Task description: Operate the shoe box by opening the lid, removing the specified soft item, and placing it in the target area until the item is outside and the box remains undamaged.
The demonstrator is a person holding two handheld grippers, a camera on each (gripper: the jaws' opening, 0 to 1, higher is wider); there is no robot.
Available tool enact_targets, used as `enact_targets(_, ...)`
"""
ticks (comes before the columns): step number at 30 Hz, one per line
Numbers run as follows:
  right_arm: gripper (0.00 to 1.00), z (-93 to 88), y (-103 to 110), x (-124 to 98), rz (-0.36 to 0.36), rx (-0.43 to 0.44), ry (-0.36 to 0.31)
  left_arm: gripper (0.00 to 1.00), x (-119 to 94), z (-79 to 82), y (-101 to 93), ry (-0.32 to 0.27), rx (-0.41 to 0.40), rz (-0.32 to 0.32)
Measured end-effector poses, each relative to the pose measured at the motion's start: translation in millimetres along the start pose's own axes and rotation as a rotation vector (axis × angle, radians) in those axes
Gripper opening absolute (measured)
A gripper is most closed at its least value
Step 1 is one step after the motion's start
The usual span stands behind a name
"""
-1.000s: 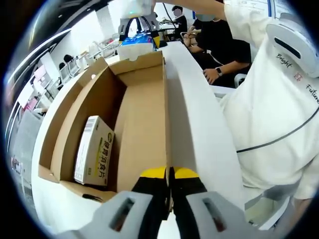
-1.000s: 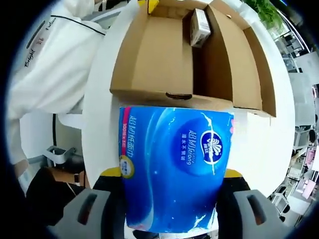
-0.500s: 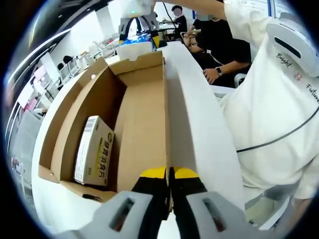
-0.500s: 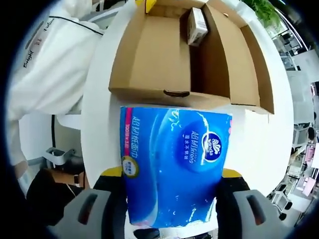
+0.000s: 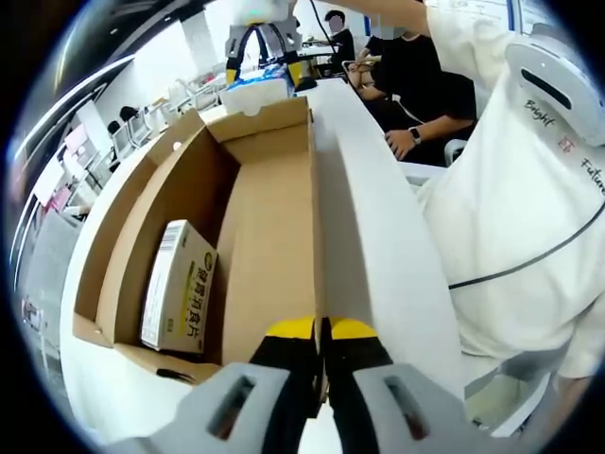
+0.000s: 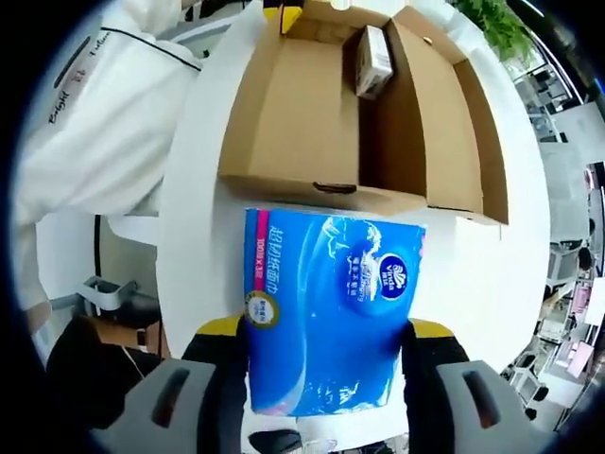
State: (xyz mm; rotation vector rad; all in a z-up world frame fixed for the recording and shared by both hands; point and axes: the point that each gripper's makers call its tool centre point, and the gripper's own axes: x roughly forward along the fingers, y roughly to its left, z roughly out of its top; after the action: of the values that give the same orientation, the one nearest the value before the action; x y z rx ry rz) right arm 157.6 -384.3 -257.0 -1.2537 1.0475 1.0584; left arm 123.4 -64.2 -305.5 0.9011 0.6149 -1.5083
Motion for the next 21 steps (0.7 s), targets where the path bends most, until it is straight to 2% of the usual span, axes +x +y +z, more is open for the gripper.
enact_targets(2,0.67,6.7,0.0,-5.1,0.000,0.031,-0.049,0.01,-0.1,-0.2,0.3,0.000,-0.002,-0.001)
enact_targets(5,0.67,9.9,-1.0,-12.8,-0.008,0.029,-0.072,0.01,-0.1,-0.3,0.3,0.000,-0.002,-0.001)
enact_targets(12,0.67,12.9,-0.8,-17.4,-0.019,0.039,-0.091,0.01,0.0,-0.6,0.0,0.001,-0.001,0.001)
enact_targets(15,0.67,23.8,3.9,-22.9,-0.004,0.135,-0.149,0.01,-0.1,-0.7,0.2,0.001,-0.002,0.002)
enact_targets(17,0.67,29.3,1.4,-28.7,-0.020,0.156,-0.181,0.01,-0.2,-0.7,0.2,0.000,-0.007,0.000)
enact_targets(18,0.66,35.7,-1.6,-33.9,-0.030,0.178,-0.219,0.01,-0.3,-0.6,0.2,0.000,-0.007,-0.002)
enact_targets(19,0.63,42.9,-4.8,-39.6,-0.039,0.200,-0.262,0.01,-0.3,-0.7,0.1,0.000,-0.006,-0.002)
enact_targets(21,0.58,49.7,-9.5,-46.4,-0.055,0.211,-0.300,0.01,-0.4,-0.7,0.2,0.000,-0.004,-0.002)
